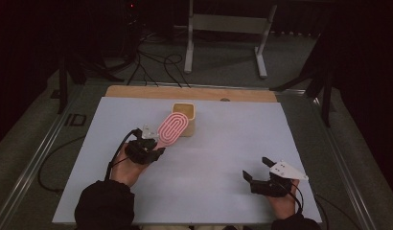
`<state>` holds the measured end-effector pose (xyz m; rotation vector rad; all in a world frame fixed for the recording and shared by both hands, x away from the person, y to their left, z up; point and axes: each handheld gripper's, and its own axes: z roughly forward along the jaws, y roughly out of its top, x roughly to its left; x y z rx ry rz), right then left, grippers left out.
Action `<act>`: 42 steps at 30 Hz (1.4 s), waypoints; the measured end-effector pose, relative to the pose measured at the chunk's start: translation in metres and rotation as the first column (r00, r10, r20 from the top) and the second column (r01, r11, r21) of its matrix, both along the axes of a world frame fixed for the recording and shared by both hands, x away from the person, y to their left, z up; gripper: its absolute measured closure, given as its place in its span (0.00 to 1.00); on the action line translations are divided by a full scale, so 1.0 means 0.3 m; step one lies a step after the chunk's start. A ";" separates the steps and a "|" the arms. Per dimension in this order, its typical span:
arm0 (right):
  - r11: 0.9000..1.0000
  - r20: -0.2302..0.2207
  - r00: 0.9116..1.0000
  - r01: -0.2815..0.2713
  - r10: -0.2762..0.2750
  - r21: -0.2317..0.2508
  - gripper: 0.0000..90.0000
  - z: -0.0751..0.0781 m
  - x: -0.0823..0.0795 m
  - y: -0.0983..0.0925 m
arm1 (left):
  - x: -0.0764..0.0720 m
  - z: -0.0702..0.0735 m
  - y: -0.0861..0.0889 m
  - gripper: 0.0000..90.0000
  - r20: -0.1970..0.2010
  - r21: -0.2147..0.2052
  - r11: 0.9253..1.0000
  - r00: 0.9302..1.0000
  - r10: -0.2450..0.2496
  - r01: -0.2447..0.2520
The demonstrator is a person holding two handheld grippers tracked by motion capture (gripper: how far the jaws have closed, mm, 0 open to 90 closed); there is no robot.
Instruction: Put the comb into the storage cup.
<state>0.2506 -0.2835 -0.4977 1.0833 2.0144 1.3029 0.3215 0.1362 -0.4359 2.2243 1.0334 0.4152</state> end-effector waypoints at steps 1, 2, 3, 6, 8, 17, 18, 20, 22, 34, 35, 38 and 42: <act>1.000 0.000 1.000 -0.001 0.001 0.001 0.09 0.000 0.000 0.001 | -0.001 0.000 0.002 0.78 0.005 -0.004 1.000 1.000 0.001 -0.001; 1.000 -0.001 1.000 -0.001 0.001 0.001 0.09 0.000 0.000 0.001 | -0.002 0.000 0.003 0.78 0.009 -0.005 1.000 1.000 0.002 -0.002; 1.000 -0.001 1.000 -0.001 0.001 0.000 0.09 -0.001 0.000 0.001 | -0.003 0.000 0.005 0.78 0.013 -0.006 1.000 1.000 0.004 -0.003; 1.000 -0.001 1.000 0.000 0.000 -0.002 0.09 -0.001 0.001 0.002 | -0.004 0.002 0.011 0.78 0.027 -0.017 1.000 1.000 0.009 -0.009; 1.000 0.000 1.000 0.000 0.000 -0.004 0.09 -0.002 0.001 0.004 | -0.007 0.006 0.016 0.78 0.034 -0.026 1.000 0.999 0.015 -0.014; 1.000 -0.004 1.000 0.000 0.000 -0.007 0.09 -0.004 0.002 0.007 | -0.017 0.006 0.027 0.78 0.071 -0.055 0.998 0.997 0.017 -0.013; 1.000 -0.004 1.000 0.000 0.000 -0.007 0.09 -0.004 0.002 0.007 | -0.017 0.006 0.027 0.78 0.071 -0.055 0.998 0.997 0.017 -0.013; 1.000 -0.006 1.000 -0.003 0.003 -0.005 0.09 -0.004 0.003 0.008 | -0.021 0.007 0.025 0.78 0.091 -0.053 0.998 0.996 0.019 -0.014; 1.000 -0.014 1.000 -0.007 0.007 -0.004 0.09 -0.005 0.005 0.009 | -0.022 0.007 0.023 0.78 0.101 -0.055 0.998 0.995 0.020 -0.015; 1.000 -0.016 1.000 -0.006 0.006 -0.009 0.09 -0.005 0.008 0.015 | -0.037 0.006 0.014 0.78 0.169 -0.047 0.999 0.986 0.009 -0.001; 1.000 -0.016 1.000 -0.006 0.005 -0.007 0.09 -0.005 0.009 0.016 | -0.038 0.006 0.013 0.78 0.173 -0.048 0.999 0.985 0.010 -0.001; 1.000 -0.021 1.000 -0.009 0.009 0.013 0.09 0.000 0.012 0.019 | -0.043 0.007 0.009 0.78 0.183 -0.046 0.999 0.983 0.009 -0.001; 0.999 -0.034 0.999 -0.017 0.018 0.029 0.09 0.013 0.030 0.023 | -0.050 0.005 0.005 0.78 0.198 -0.050 0.999 0.980 0.010 0.000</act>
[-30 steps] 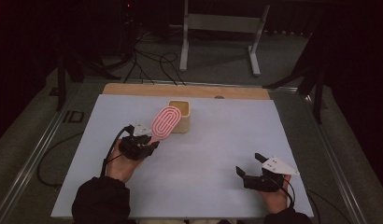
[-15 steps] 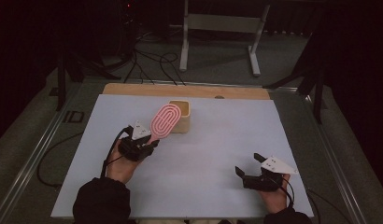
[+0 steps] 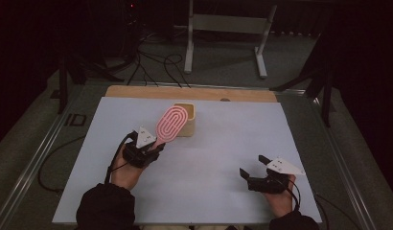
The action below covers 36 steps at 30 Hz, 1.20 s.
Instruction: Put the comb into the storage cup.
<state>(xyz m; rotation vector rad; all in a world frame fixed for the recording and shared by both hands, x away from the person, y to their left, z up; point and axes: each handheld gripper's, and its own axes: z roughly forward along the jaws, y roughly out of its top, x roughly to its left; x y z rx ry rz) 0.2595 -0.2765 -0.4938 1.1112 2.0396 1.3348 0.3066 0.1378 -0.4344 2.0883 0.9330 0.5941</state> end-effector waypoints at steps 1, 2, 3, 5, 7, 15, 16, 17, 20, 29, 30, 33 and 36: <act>1.000 -0.002 1.000 -0.006 0.006 0.003 0.09 0.006 0.005 0.001 | -0.001 0.000 0.000 0.78 0.002 0.000 1.000 1.000 -0.002 0.002; 1.000 -0.002 1.000 -0.004 0.004 0.002 0.09 0.013 0.010 0.002 | -0.002 -0.001 -0.001 0.78 0.004 0.000 1.000 1.000 -0.004 0.004; 1.000 -0.007 1.000 -0.013 0.013 0.007 0.09 0.030 0.022 0.006 | -0.003 -0.001 -0.002 0.78 0.009 0.002 1.000 1.000 -0.003 0.003; 1.000 -0.010 1.000 -0.015 0.015 0.005 0.09 0.038 0.027 0.008 | -0.004 -0.002 -0.004 0.78 0.010 0.003 1.000 1.000 -0.006 0.006; 1.000 -0.016 1.000 -0.022 0.022 0.004 0.09 0.052 0.038 0.016 | -0.006 -0.003 -0.008 0.78 0.017 0.003 1.000 1.000 -0.008 0.008; 0.998 -0.034 0.997 -0.065 0.065 -0.018 0.09 0.093 0.070 0.071 | -0.008 -0.001 -0.005 0.78 0.030 -0.005 1.000 1.000 -0.002 0.002; 0.997 -0.032 0.997 -0.074 0.074 -0.019 0.09 0.099 0.073 0.078 | -0.008 -0.001 -0.005 0.78 0.031 -0.005 1.000 1.000 -0.003 0.003; 0.997 -0.032 0.996 -0.079 0.079 -0.012 0.09 0.105 0.077 0.086 | -0.009 -0.001 -0.004 0.78 0.034 -0.005 1.000 0.999 -0.004 0.004; 0.996 -0.027 0.996 -0.089 0.089 -0.015 0.09 0.121 0.086 0.109 | -0.009 -0.002 -0.003 0.78 0.036 -0.009 1.000 0.999 -0.006 0.006; 0.991 -0.021 0.991 -0.133 0.133 -0.020 0.09 0.160 0.116 0.178 | -0.012 -0.004 -0.006 0.78 0.045 -0.010 1.000 0.999 -0.011 0.011; 0.991 -0.021 0.991 -0.133 0.133 -0.020 0.09 0.160 0.116 0.178 | -0.012 -0.004 -0.006 0.78 0.045 -0.010 1.000 0.999 -0.011 0.011; 0.988 -0.033 0.988 -0.152 0.152 -0.025 0.09 0.172 0.131 0.206 | -0.013 -0.006 -0.009 0.78 0.050 -0.012 1.000 0.999 -0.011 0.012; 0.987 -0.036 0.987 -0.159 0.158 -0.025 0.09 0.177 0.135 0.219 | -0.014 -0.006 -0.010 0.78 0.052 -0.011 1.000 0.999 -0.013 0.014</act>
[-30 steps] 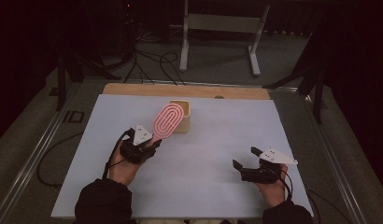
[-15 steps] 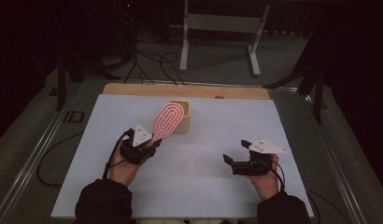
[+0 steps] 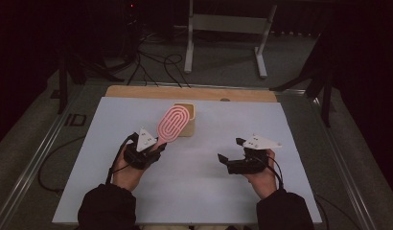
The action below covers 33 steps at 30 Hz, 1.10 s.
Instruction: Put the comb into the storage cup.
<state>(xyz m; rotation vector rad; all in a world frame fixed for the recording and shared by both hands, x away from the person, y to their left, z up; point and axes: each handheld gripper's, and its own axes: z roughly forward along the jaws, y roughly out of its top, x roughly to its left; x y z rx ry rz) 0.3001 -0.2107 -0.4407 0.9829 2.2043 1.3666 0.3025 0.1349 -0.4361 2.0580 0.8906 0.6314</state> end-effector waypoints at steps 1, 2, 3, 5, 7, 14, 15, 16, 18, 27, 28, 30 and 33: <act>1.000 -0.003 1.000 -0.013 0.013 0.007 0.09 0.004 0.007 0.012 | -0.001 0.000 0.000 0.78 0.002 -0.002 1.000 1.000 0.000 0.000; 1.000 -0.006 1.000 -0.015 0.015 0.021 0.09 0.006 0.010 0.018 | -0.002 0.000 -0.001 0.78 0.003 -0.005 1.000 1.000 0.000 0.001; 0.999 -0.011 1.000 -0.017 0.017 0.029 0.09 0.008 0.013 0.022 | -0.002 -0.001 -0.001 0.78 0.005 -0.005 1.000 1.000 -0.001 0.001; 0.999 -0.011 1.000 -0.020 0.021 0.032 0.09 0.010 0.016 0.026 | -0.004 -0.003 -0.003 0.78 0.007 -0.013 1.000 1.000 0.000 0.000; 0.999 -0.021 1.000 -0.018 0.019 0.037 0.09 0.017 0.026 0.037 | -0.004 -0.006 -0.006 0.78 0.009 -0.011 1.000 1.000 -0.001 0.001; 0.998 -0.018 1.000 -0.012 0.013 0.058 0.08 0.052 0.044 0.064 | -0.007 -0.010 -0.014 0.78 0.010 -0.010 1.000 1.000 -0.009 0.009; 0.998 -0.020 1.000 -0.014 0.016 0.065 0.08 0.056 0.045 0.070 | -0.008 -0.010 -0.015 0.78 0.011 -0.010 1.000 1.000 -0.008 0.008; 0.998 -0.017 1.000 -0.018 0.019 0.065 0.08 0.060 0.046 0.075 | -0.009 -0.010 -0.016 0.78 0.013 -0.011 1.000 1.000 -0.009 0.009; 0.998 -0.014 1.000 -0.019 0.020 0.062 0.08 0.064 0.047 0.080 | -0.009 -0.010 -0.016 0.78 0.013 -0.011 1.000 1.000 -0.009 0.009; 0.996 -0.003 0.998 -0.062 0.063 0.071 0.08 0.110 0.066 0.143 | -0.014 -0.010 -0.024 0.78 0.019 -0.010 1.000 1.000 -0.018 0.018; 0.995 -0.005 0.998 -0.065 0.066 0.073 0.08 0.112 0.068 0.146 | -0.014 -0.010 -0.024 0.78 0.021 -0.011 1.000 1.000 -0.018 0.018; 0.995 -0.005 0.998 -0.070 0.070 0.074 0.08 0.119 0.073 0.157 | -0.014 -0.010 -0.024 0.78 0.023 -0.014 1.000 1.000 -0.018 0.018; 0.994 -0.006 0.997 -0.080 0.080 0.075 0.08 0.128 0.079 0.173 | -0.016 -0.008 -0.024 0.78 0.026 -0.010 1.000 0.999 -0.021 0.021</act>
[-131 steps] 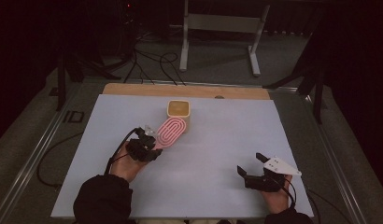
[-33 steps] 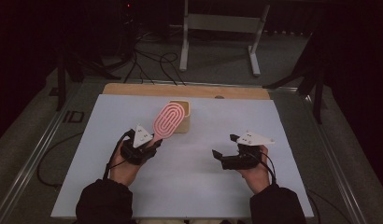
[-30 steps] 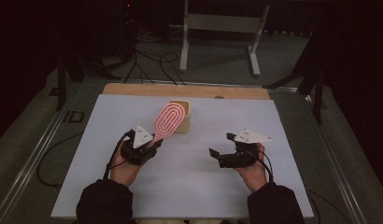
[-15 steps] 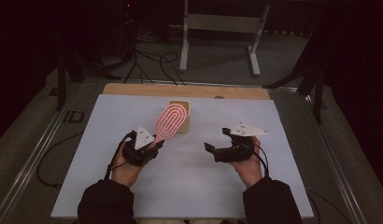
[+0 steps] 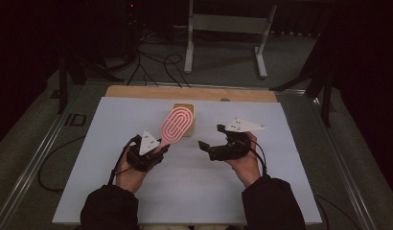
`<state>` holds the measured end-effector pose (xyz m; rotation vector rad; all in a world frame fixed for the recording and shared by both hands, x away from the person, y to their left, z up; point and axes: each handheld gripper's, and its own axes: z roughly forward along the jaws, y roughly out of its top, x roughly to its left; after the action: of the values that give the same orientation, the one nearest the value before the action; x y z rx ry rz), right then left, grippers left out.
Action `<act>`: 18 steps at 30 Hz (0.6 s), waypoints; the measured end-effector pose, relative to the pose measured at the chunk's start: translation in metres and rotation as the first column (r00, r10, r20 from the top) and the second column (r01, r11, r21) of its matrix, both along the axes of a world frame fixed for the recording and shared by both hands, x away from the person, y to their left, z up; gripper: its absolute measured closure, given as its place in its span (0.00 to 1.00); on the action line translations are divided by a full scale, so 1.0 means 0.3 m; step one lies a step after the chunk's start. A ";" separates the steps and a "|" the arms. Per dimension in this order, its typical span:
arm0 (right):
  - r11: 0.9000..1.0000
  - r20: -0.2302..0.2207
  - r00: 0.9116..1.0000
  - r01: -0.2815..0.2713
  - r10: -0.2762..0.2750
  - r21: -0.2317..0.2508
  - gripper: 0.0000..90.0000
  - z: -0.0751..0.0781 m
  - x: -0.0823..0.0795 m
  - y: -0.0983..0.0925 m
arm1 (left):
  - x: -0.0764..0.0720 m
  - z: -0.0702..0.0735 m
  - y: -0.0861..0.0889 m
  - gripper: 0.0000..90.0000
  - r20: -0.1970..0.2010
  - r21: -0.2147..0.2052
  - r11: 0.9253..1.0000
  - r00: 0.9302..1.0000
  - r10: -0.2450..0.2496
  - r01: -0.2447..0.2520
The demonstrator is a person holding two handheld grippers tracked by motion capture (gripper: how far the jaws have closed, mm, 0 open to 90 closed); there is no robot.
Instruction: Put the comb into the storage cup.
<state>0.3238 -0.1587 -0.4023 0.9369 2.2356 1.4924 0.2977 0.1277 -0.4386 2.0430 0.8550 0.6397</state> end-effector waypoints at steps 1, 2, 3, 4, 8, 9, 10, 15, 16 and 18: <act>1.000 0.000 1.000 -0.001 0.001 -0.002 0.08 0.003 0.002 0.006 | 0.000 0.001 0.000 0.78 0.000 0.003 1.000 1.000 -0.001 0.001; 1.000 0.001 1.000 -0.007 0.007 -0.002 0.08 0.005 0.005 0.012 | -0.001 0.001 0.000 0.78 0.000 0.002 1.000 1.000 -0.001 0.001; 1.000 0.000 1.000 -0.009 0.009 -0.004 0.08 0.008 0.007 0.017 | -0.001 0.000 -0.001 0.78 0.001 -0.004 1.000 1.000 0.001 -0.001; 1.000 0.002 1.000 -0.012 0.012 -0.004 0.08 0.010 0.010 0.022 | -0.002 0.000 -0.002 0.78 0.003 -0.005 1.000 1.000 0.000 0.000; 1.000 -0.007 1.000 -0.022 0.022 0.007 0.08 0.016 0.019 0.037 | -0.002 -0.001 -0.004 0.78 0.006 -0.009 1.000 1.000 0.000 0.000; 1.000 -0.007 1.000 -0.026 0.026 0.011 0.08 0.017 0.022 0.041 | -0.002 -0.001 -0.004 0.78 0.006 -0.008 1.000 1.000 -0.002 0.002; 0.999 -0.007 1.000 -0.029 0.029 0.017 0.08 0.019 0.026 0.046 | -0.003 -0.001 -0.005 0.78 0.008 -0.008 1.000 1.000 -0.001 0.001; 0.999 -0.020 0.999 -0.030 0.031 0.036 0.08 0.029 0.040 0.062 | -0.004 0.000 -0.007 0.78 0.008 -0.006 1.000 1.000 -0.008 0.008; 0.999 -0.020 0.999 -0.031 0.031 0.039 0.08 0.030 0.042 0.064 | -0.006 0.000 -0.010 0.78 0.011 -0.008 1.000 1.000 -0.009 0.009; 0.998 -0.035 0.999 -0.031 0.033 0.049 0.08 0.030 0.051 0.072 | -0.006 0.000 -0.011 0.78 0.012 -0.008 1.000 1.000 -0.014 0.014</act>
<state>0.3390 -0.1371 -0.3933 0.9530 2.2592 1.5623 0.2959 0.1245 -0.4385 2.0346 0.8349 0.6390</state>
